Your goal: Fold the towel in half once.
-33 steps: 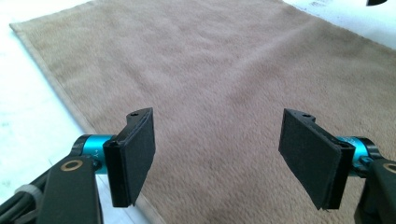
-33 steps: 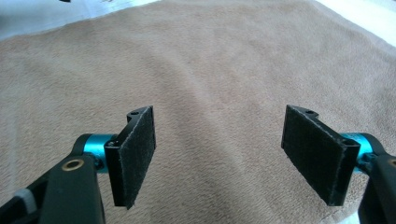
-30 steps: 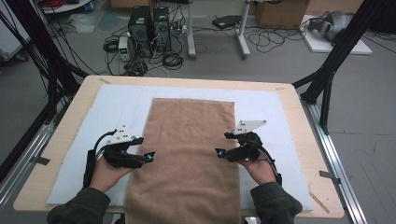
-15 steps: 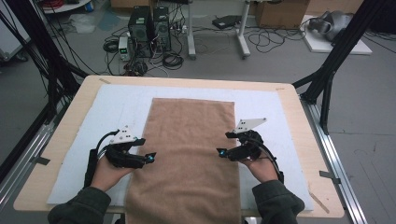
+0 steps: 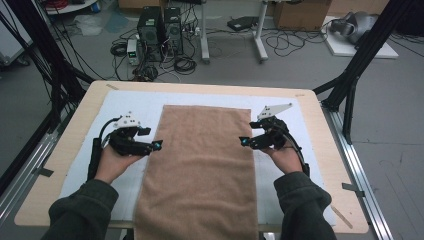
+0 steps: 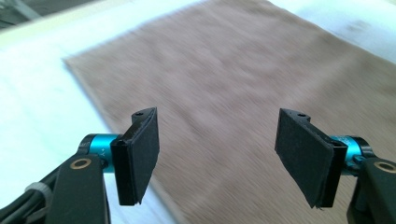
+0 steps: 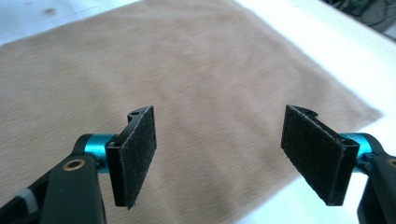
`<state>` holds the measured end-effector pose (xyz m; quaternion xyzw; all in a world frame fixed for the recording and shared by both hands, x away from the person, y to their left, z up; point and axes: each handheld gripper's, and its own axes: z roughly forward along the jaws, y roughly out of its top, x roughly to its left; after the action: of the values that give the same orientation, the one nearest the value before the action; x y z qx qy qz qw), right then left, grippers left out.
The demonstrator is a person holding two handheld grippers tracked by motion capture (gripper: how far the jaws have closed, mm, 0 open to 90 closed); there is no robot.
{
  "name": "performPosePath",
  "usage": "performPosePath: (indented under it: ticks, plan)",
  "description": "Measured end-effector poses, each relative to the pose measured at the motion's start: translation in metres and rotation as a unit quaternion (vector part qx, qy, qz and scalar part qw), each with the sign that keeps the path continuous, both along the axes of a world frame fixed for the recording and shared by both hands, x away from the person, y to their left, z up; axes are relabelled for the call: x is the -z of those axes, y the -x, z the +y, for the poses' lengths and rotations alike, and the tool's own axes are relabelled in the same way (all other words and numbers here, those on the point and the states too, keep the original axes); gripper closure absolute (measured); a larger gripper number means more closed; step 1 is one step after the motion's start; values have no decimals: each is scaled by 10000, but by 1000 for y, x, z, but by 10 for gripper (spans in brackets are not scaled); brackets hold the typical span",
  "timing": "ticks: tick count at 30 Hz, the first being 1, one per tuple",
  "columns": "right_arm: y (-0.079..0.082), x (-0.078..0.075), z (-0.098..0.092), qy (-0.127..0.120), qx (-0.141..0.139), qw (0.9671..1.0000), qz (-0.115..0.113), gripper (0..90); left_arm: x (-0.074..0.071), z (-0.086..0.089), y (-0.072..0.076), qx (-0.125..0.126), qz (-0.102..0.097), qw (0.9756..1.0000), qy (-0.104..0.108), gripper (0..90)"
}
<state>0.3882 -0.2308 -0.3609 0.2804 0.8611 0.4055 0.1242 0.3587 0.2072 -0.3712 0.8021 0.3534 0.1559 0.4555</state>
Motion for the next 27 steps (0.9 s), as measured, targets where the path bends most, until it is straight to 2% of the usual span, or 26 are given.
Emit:
performPosePath:
  ticks: [1,2,4,5,9,11,14,16,19,21,24,26,27]
  plan:
    - [-4,-1,0,37,30,10000,-12,267,-1,1,-7,-42,50,9999,92,330]
    - [-9,-1,-1,25,47,10000,-66,288,-2,2,-14,-111,36,9999,87,345]
    - [-18,2,-1,63,118,9999,-45,292,-1,2,-25,-348,-149,9993,12,364]
    - [-21,5,-1,65,162,9998,-34,293,2,1,-31,-401,-118,9991,34,371]
    - [-35,21,-1,174,314,9993,104,293,20,-5,-50,-487,86,9987,-92,419]
    - [-42,31,-1,178,420,9987,248,293,30,-8,-58,-537,332,9980,-29,432]
    - [-49,46,-2,137,571,9977,324,311,46,-12,-67,-583,548,9967,-157,489]
    - [-53,55,-3,271,691,9964,412,324,54,-13,-71,-635,634,9956,-260,504]
    - [-58,66,-6,363,795,9948,530,375,62,-15,-75,-753,801,9937,-200,547]
    - [-60,71,-7,394,836,9937,639,398,64,-20,-74,-780,755,9932,-414,561]
    - [-62,77,-7,456,855,9929,696,427,68,-23,-75,-738,777,9925,-584,631]
    - [-61,78,-5,396,848,9932,687,494,68,-23,-74,-797,722,9922,-637,707]
    - [-60,77,-4,443,777,9939,646,570,68,-23,-74,-825,719,9918,-667,737]
